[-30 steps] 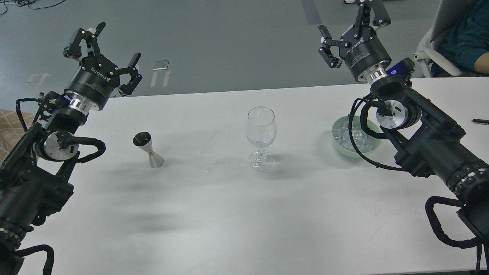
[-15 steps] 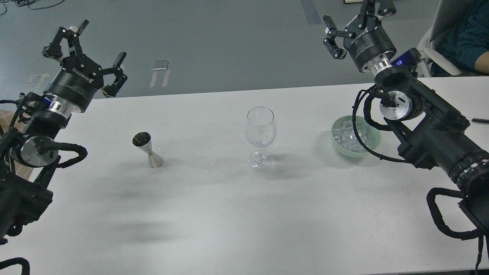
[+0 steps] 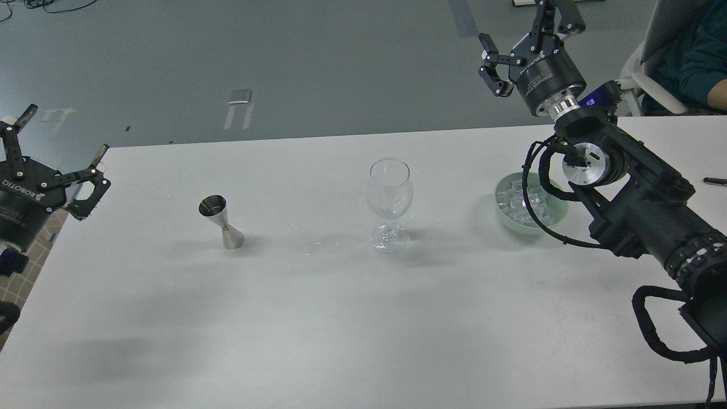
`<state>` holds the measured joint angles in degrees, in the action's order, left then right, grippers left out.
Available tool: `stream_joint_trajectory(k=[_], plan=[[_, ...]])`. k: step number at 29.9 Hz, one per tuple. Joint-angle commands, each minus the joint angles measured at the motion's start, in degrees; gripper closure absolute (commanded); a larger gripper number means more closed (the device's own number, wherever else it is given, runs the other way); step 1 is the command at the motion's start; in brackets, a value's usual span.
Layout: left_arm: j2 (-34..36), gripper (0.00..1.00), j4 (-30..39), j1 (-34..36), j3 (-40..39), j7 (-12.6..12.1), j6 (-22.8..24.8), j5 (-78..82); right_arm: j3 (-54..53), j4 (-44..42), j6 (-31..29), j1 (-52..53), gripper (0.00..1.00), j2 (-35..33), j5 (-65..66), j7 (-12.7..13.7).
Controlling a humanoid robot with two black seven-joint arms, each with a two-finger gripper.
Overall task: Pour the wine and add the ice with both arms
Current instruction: 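Lower the left gripper toward the small metal jigger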
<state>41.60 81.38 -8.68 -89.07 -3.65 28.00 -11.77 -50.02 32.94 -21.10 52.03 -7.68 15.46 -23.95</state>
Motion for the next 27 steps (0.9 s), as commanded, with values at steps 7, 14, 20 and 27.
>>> stream_joint_trajectory(k=[7, 14, 20, 27], plan=[[-8.11, 0.15, 6.77, -12.76, -5.76, -1.18, -2.25, -3.00, 0.01, -0.07, 0.18, -0.35, 0.00, -0.14, 0.00, 0.04], [-16.19, 0.15, 7.39, -16.19, -4.80, -3.38, -2.60, -3.00, 0.09, -0.24, 0.36, -0.53, 0.00, 0.04, 0.09, 0.04], [-22.26, 0.13, 7.56, -16.29, -4.36, -6.37, -6.81, -2.74, 0.09, -0.25, 0.36, -0.62, 0.00, 0.04, 0.09, 0.21], [-24.98, 0.10, 4.24, -8.74, 0.11, -6.72, -12.88, -0.99, 0.09, -0.07, 0.36, -0.79, 0.00, -0.05, 0.09, 0.30]])
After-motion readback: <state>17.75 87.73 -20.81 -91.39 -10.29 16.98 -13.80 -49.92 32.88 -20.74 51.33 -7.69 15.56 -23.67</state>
